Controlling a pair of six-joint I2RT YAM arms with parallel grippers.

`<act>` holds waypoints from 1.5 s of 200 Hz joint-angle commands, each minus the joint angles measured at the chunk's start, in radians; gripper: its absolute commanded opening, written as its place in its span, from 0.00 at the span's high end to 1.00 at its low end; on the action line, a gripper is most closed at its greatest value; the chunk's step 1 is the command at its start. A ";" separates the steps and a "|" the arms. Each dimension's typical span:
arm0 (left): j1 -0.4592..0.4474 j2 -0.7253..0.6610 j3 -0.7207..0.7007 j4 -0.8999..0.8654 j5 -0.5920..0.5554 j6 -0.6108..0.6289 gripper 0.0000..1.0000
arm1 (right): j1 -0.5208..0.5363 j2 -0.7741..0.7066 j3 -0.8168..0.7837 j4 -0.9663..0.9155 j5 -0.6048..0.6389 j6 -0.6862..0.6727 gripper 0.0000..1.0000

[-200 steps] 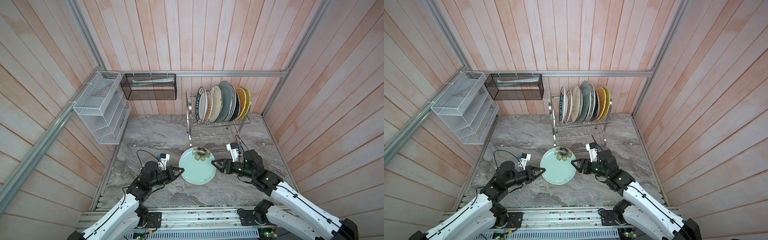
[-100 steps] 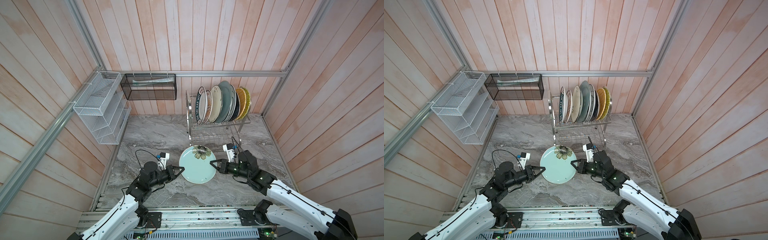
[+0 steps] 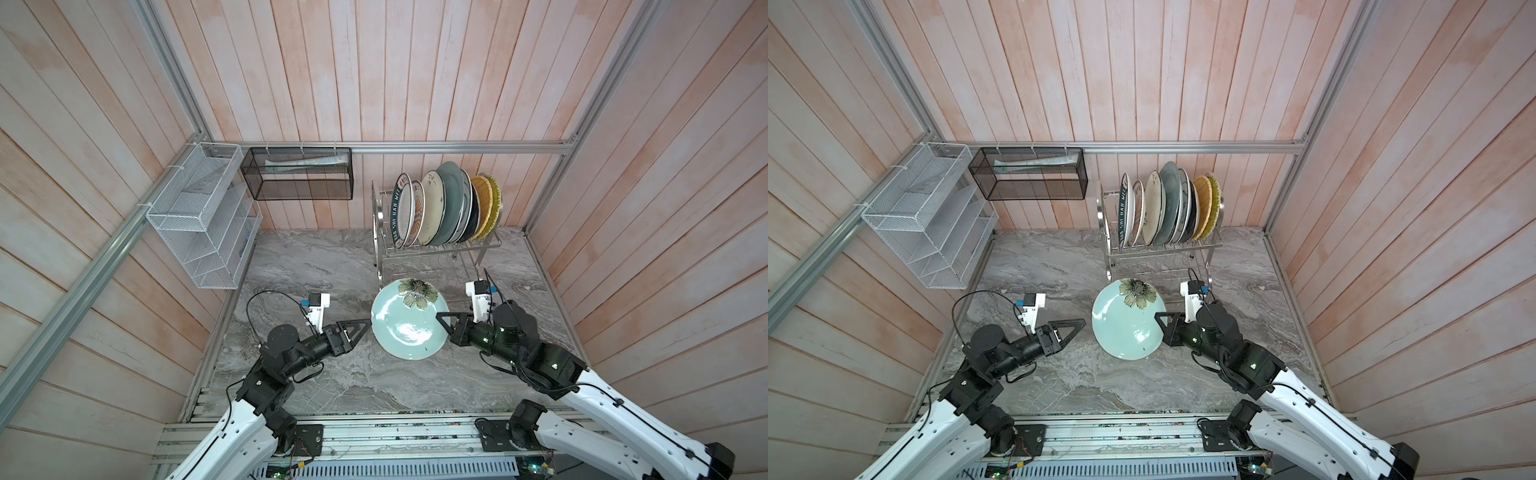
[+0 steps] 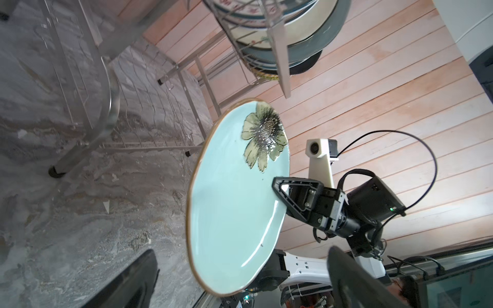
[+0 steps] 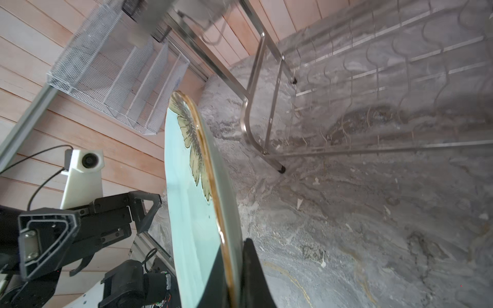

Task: Load plates into a dish rack
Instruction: Place the plate on the dish rack.

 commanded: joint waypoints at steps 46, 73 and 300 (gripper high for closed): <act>0.003 -0.137 0.106 -0.295 -0.180 0.195 0.00 | 0.012 0.165 0.564 0.096 0.129 -0.221 1.00; 0.003 -0.134 0.144 -0.351 -0.190 0.263 0.00 | 0.012 0.310 0.798 0.036 0.237 -0.319 1.00; 0.003 -0.061 0.204 -0.419 -0.099 0.559 0.00 | 0.096 1.023 1.640 0.190 1.083 -1.181 1.00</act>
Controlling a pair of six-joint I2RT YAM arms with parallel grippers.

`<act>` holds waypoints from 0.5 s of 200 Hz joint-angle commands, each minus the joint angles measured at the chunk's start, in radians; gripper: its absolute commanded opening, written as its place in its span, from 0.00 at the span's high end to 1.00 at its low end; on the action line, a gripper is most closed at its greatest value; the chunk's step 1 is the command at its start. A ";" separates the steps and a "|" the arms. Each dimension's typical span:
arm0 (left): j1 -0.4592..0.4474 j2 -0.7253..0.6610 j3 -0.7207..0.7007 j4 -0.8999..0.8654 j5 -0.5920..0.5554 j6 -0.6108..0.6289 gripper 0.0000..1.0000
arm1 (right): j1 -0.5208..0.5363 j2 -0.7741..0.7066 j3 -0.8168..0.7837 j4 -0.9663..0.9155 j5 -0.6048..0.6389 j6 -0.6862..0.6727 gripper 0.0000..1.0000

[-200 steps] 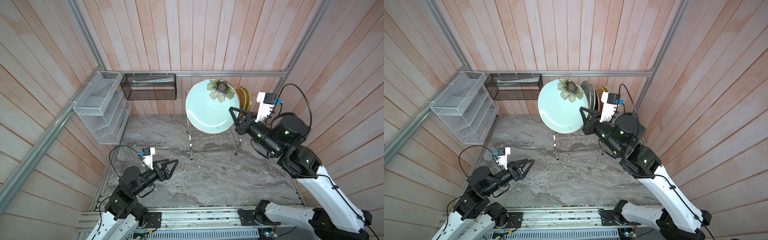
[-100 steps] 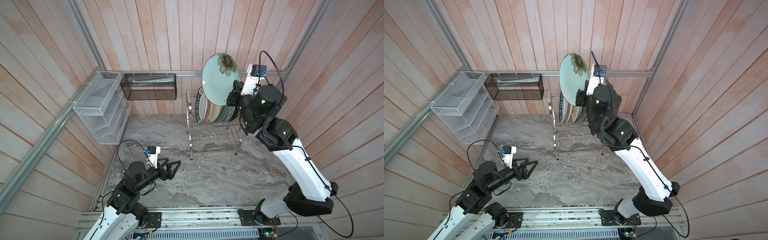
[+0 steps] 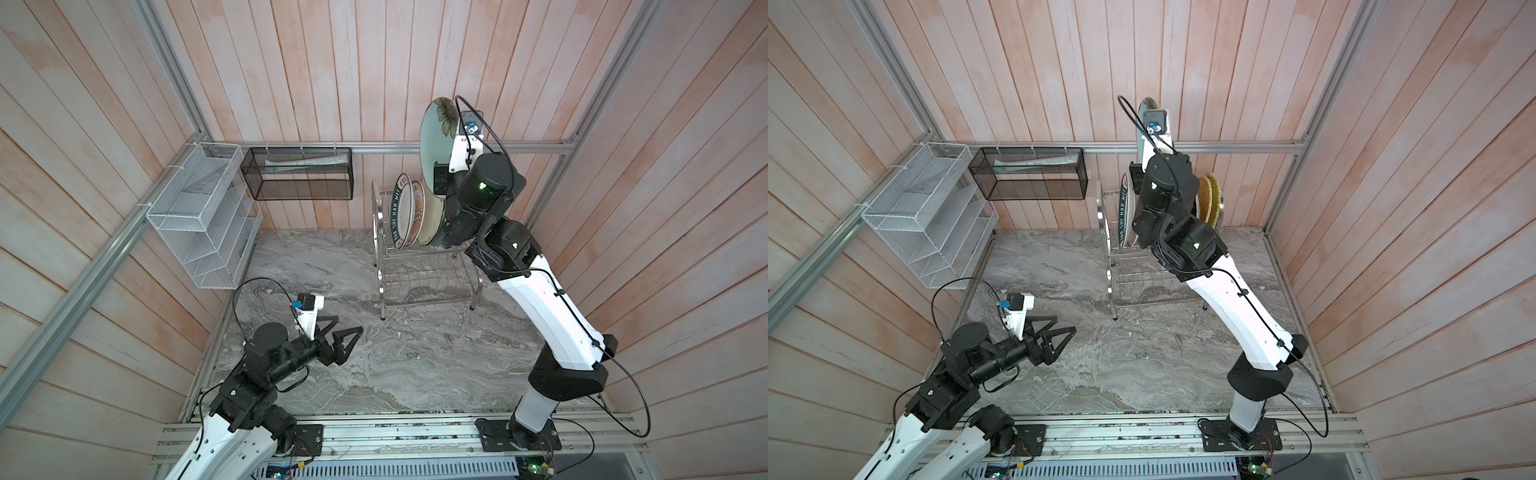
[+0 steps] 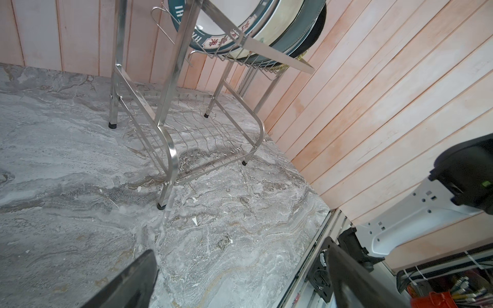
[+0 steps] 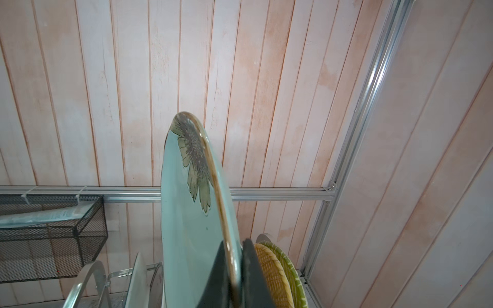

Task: Load plates into a dish rack
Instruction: Place the plate on the dish rack.

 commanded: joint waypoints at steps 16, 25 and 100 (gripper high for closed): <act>0.003 -0.019 0.013 -0.004 0.029 0.027 0.00 | -0.001 0.025 0.071 0.155 0.055 -0.092 1.00; 0.003 -0.025 0.011 -0.003 0.032 0.025 0.00 | -0.005 0.041 0.092 0.140 0.060 -0.094 1.00; 0.003 -0.052 0.003 -0.001 0.031 0.022 0.00 | -0.052 0.098 0.129 0.015 0.050 -0.016 1.00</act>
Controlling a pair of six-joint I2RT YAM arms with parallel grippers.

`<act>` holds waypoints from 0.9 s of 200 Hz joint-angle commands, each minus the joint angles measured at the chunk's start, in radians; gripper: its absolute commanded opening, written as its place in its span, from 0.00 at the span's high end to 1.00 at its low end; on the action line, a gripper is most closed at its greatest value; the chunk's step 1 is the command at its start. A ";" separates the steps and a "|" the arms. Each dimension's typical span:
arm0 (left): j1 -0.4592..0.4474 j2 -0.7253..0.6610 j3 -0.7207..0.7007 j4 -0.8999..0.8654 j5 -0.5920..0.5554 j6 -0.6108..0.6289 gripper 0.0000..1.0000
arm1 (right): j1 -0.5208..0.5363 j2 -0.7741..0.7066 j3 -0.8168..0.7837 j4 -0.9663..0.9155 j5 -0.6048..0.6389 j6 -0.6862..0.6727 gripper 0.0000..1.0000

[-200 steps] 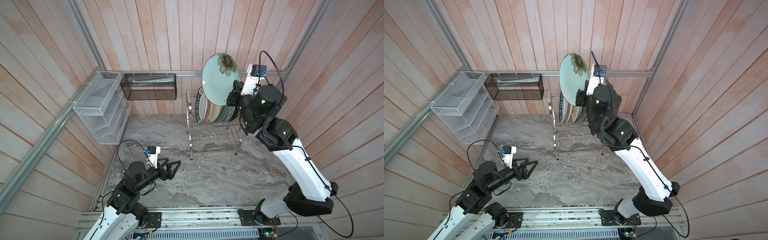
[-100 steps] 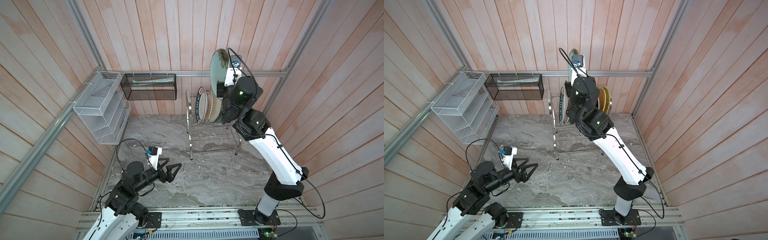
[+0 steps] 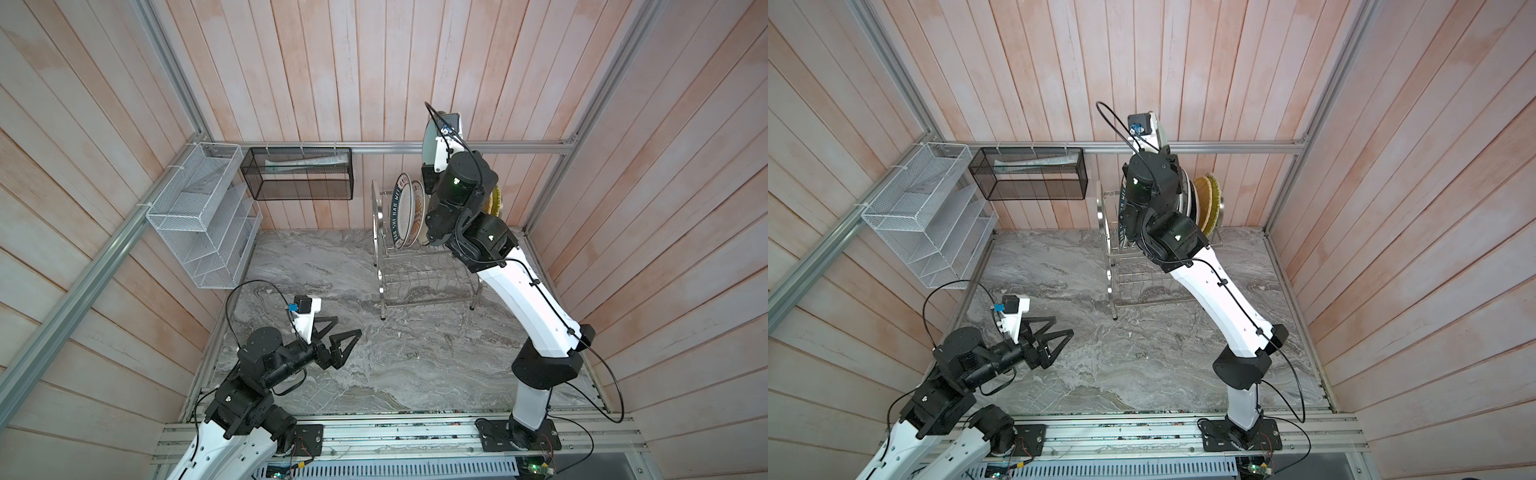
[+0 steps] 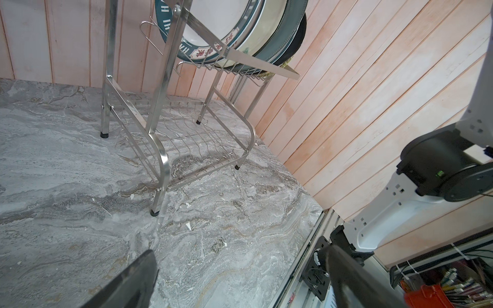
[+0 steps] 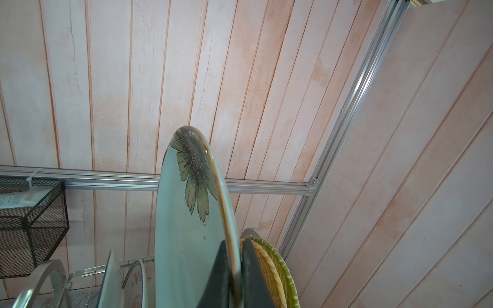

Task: Load plates into a dish rack
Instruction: Place the plate on the dish rack.

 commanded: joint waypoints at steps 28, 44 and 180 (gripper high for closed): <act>0.003 -0.010 0.004 0.001 0.009 0.023 0.00 | -0.034 0.001 0.050 -0.039 -0.029 0.115 1.00; 0.004 -0.004 0.005 0.001 0.011 0.026 0.00 | -0.038 0.007 0.051 -0.079 -0.037 0.150 1.00; 0.025 0.016 -0.002 0.014 0.051 0.022 0.00 | -0.027 0.066 0.054 -0.369 -0.059 0.453 1.00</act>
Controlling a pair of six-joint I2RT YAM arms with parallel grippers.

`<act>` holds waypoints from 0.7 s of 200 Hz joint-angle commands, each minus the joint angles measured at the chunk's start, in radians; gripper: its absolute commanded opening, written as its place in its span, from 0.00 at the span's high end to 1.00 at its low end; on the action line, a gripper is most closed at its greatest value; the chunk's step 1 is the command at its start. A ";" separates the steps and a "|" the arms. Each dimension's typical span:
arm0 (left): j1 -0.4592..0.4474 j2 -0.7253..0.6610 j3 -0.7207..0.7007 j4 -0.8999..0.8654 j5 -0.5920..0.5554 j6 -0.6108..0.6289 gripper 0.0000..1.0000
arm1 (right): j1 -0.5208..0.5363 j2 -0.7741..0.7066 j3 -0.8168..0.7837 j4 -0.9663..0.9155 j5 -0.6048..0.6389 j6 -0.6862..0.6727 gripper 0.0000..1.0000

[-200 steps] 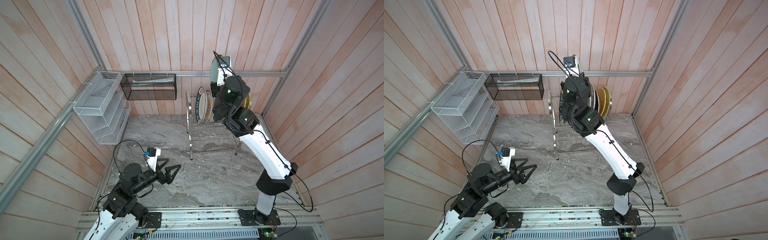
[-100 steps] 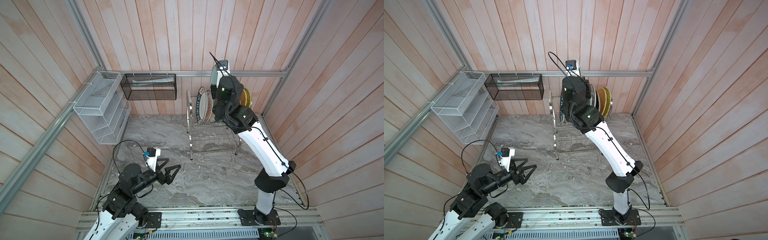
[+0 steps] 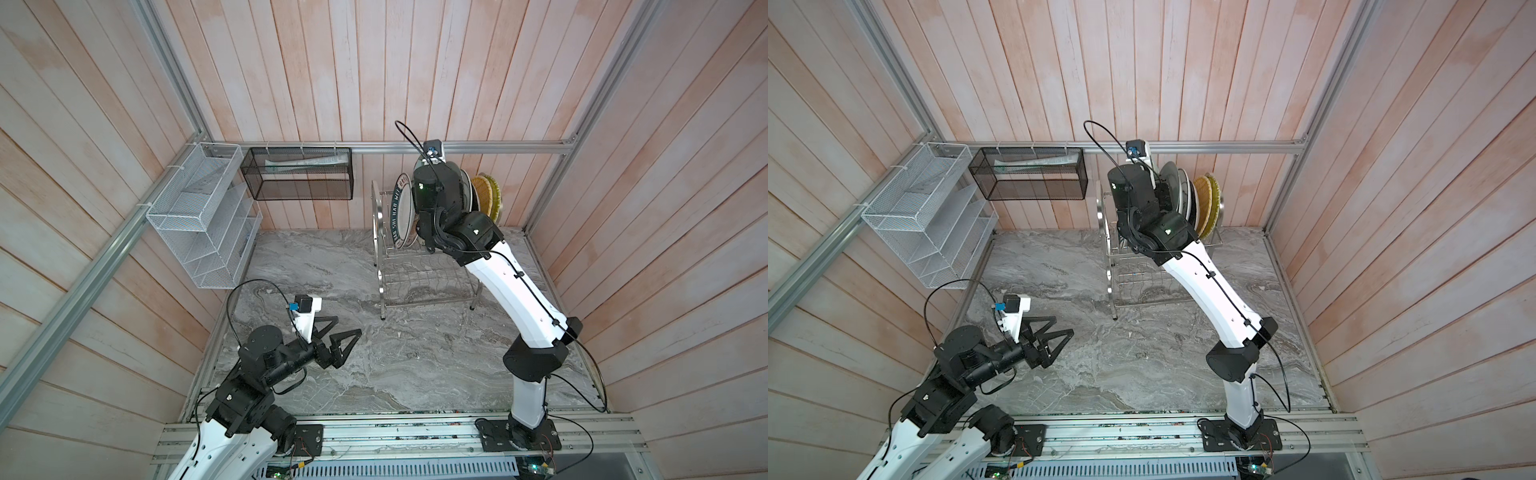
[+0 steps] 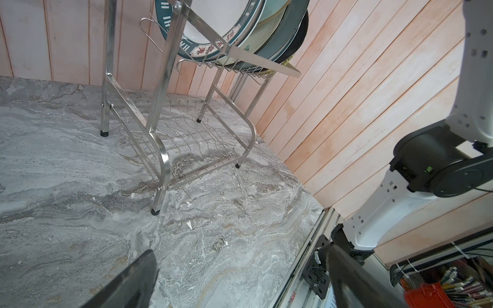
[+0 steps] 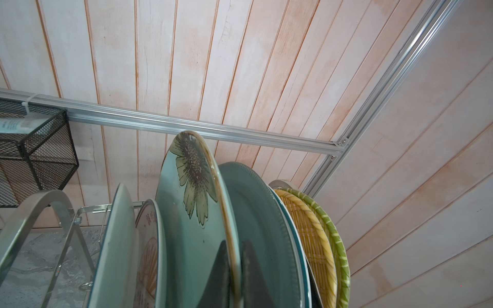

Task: Load plates into a dish rack
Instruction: Place the plate on the dish rack.

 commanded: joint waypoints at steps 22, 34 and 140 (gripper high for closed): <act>0.013 0.007 -0.003 0.017 0.034 0.015 0.00 | 0.006 0.011 0.044 -0.003 -0.010 0.117 1.00; 0.020 0.007 -0.005 0.020 0.040 0.014 0.00 | 0.007 0.014 0.044 -0.016 -0.014 0.134 1.00; 0.082 0.015 -0.014 0.045 0.110 0.006 0.00 | 0.008 0.041 0.031 -0.131 -0.032 0.229 1.00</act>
